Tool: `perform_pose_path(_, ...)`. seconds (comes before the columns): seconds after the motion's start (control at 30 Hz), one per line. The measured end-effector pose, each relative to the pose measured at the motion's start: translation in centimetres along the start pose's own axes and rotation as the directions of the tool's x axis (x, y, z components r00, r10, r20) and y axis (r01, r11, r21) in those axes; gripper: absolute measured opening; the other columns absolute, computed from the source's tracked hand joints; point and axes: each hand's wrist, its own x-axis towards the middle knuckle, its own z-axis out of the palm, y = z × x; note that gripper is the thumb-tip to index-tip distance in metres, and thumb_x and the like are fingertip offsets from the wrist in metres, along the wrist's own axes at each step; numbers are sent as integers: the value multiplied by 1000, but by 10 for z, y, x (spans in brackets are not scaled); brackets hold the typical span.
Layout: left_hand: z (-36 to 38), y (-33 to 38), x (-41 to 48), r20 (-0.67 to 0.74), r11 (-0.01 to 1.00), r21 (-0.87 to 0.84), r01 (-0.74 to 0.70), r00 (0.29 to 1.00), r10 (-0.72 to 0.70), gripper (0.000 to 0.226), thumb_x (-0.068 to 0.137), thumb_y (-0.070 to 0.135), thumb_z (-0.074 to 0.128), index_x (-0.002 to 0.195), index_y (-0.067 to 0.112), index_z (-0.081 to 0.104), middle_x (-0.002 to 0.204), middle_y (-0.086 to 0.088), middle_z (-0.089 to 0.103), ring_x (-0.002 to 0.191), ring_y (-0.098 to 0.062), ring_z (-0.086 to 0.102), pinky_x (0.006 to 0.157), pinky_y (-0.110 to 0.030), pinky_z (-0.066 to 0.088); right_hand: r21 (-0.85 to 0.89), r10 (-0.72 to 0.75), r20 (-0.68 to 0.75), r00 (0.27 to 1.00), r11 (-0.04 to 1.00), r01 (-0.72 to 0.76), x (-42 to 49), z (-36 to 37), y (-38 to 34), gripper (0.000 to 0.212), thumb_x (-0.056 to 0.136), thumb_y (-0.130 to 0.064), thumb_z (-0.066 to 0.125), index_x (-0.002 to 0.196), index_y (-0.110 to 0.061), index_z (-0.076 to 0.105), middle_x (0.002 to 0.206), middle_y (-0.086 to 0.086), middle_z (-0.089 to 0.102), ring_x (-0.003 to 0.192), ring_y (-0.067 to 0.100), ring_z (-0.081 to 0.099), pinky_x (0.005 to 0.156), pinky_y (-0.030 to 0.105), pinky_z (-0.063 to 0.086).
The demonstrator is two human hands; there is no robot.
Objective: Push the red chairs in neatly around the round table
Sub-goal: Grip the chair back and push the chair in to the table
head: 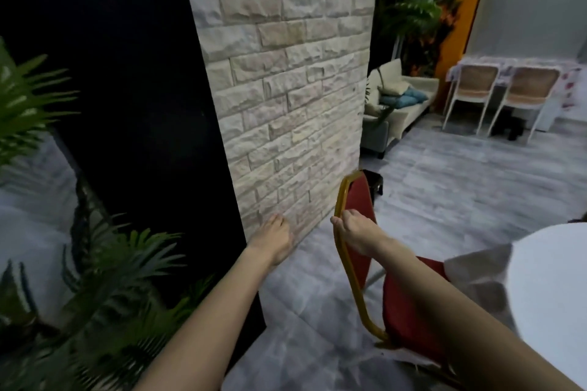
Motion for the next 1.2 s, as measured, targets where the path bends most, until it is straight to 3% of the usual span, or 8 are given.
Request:
perform_pose_path(0.1, -13, -19, 50, 25, 998, -51, 31, 999, -29, 57, 104, 28, 26, 149, -7, 20, 159, -22, 21, 149, -30, 16, 125, -37, 11, 191, -2, 7, 1000, 982, 0, 50, -7, -6, 40, 104, -12, 24, 142, -1, 31, 130, 28, 46, 121, 42, 42, 99, 47, 38)
perform_pose_path(0.23, -25, -44, 119, 30, 999, -27, 26, 999, -25, 56, 105, 30, 22, 149, -5, 21, 159, -20, 22, 150, -30, 16, 125, -36, 11, 121, 1, -14, 1000, 993, 1, 131, -12, -11, 41, 104, -18, 28, 140, -1, 34, 126, 25, 49, 117, 41, 47, 94, 45, 39)
perform_pose_path(0.37, -30, -70, 189, 10, 998, -51, 36, 999, -36, 56, 105, 31, 21, 150, -3, 18, 161, -18, 18, 150, -30, 14, 124, -37, 12, 108, 27, 43, 999, 994, -31, 213, -16, -6, 45, 103, -7, 24, 148, -4, 19, 120, 27, 48, 110, 41, 46, 87, 44, 40)
perform_pose_path(0.57, -47, -98, 319, 3, 996, -88, -26, 1000, 26, 55, 105, 28, 24, 151, -2, 18, 162, -17, 13, 152, -26, 7, 125, -37, 9, 25, 3, -65, 998, 1000, -2, 333, -41, -9, 34, 105, -20, 25, 128, -7, 46, 120, 21, 52, 114, 36, 49, 94, 42, 42)
perform_pose_path(0.67, -56, -107, 373, -21, 996, -39, -81, 997, 80, 56, 105, 28, 25, 151, -3, 17, 162, -16, 14, 152, -27, 8, 124, -36, 8, 50, 77, -59, 995, 996, -74, 364, -53, -1, 33, 104, -21, 26, 125, -6, 46, 118, 20, 53, 113, 36, 49, 89, 41, 40)
perform_pose_path(0.77, -55, -93, 436, 18, 987, 16, -162, 987, 162, 54, 104, 27, 26, 150, -1, 19, 161, -16, 17, 151, -27, 12, 123, -36, 10, -25, 182, -104, 978, 982, -186, 398, -66, 33, 39, 103, -26, 29, 128, -2, 46, 126, 23, 51, 119, 39, 48, 97, 45, 40)
perform_pose_path(1.0, -70, -5, 586, 90, 906, 21, -423, 903, 420, 53, 105, 28, 26, 147, -3, 26, 158, -20, 24, 148, -30, 19, 122, -37, 17, 61, 397, -160, 904, 918, -392, 442, -96, 153, 28, 103, -10, 27, 121, -1, 47, 111, 26, 53, 107, 37, 50, 83, 46, 41)
perform_pose_path(1.2, -87, 76, 677, 157, 797, 88, -597, 798, 581, 45, 105, 22, 28, 140, -3, 40, 151, -20, 36, 141, -32, 30, 118, -40, 25, 121, 602, -202, 773, 798, -590, 454, -124, 234, 44, 104, -31, 26, 118, 5, 48, 123, 26, 51, 115, 38, 49, 94, 44, 40)
